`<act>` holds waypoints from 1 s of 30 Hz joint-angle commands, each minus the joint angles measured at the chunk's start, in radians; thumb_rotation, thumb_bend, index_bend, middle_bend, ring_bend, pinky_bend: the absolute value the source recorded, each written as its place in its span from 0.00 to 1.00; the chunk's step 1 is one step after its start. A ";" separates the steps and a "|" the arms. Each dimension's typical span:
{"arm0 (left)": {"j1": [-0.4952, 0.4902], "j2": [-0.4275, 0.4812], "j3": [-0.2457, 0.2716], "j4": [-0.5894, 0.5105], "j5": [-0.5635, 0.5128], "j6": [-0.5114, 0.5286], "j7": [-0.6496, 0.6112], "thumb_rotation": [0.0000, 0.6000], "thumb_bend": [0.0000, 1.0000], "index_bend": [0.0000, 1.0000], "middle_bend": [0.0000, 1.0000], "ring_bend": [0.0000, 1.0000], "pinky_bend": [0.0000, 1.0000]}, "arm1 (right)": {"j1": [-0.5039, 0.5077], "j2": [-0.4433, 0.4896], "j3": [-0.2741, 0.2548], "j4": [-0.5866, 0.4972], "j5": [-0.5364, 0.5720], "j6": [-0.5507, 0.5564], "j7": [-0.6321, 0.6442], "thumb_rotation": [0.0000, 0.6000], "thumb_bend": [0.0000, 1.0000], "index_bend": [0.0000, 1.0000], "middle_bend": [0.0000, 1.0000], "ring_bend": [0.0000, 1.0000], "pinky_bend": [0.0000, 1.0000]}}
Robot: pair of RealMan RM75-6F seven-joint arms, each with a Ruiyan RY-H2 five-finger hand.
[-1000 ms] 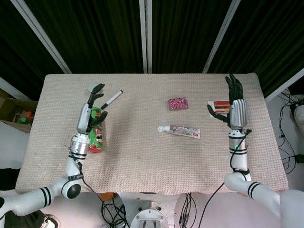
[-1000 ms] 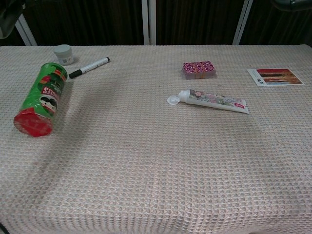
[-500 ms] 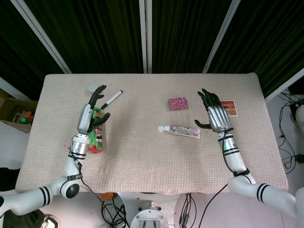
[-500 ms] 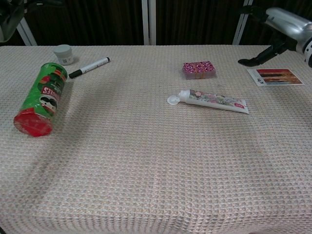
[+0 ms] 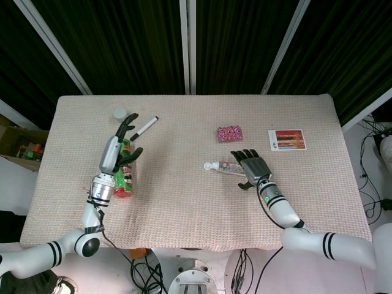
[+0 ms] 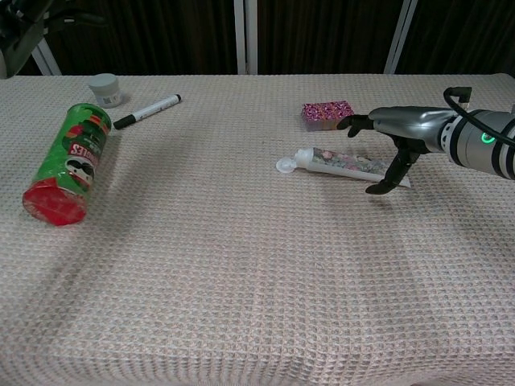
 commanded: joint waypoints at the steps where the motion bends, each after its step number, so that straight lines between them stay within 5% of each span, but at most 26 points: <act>1: -0.002 -0.002 0.002 0.003 -0.002 -0.003 -0.003 0.20 0.12 0.07 0.09 0.06 0.18 | 0.011 -0.029 -0.010 0.022 0.006 0.025 -0.023 1.00 0.18 0.06 0.17 0.06 0.13; 16: 0.000 0.004 0.008 0.009 0.002 0.001 -0.009 0.21 0.12 0.07 0.09 0.06 0.18 | 0.059 -0.144 0.003 0.127 0.054 0.074 -0.093 1.00 0.18 0.15 0.20 0.07 0.13; 30: 0.001 0.002 0.018 0.025 0.007 -0.003 -0.034 0.20 0.12 0.07 0.09 0.06 0.18 | 0.065 -0.158 0.001 0.150 0.074 0.085 -0.122 1.00 0.29 0.27 0.22 0.09 0.13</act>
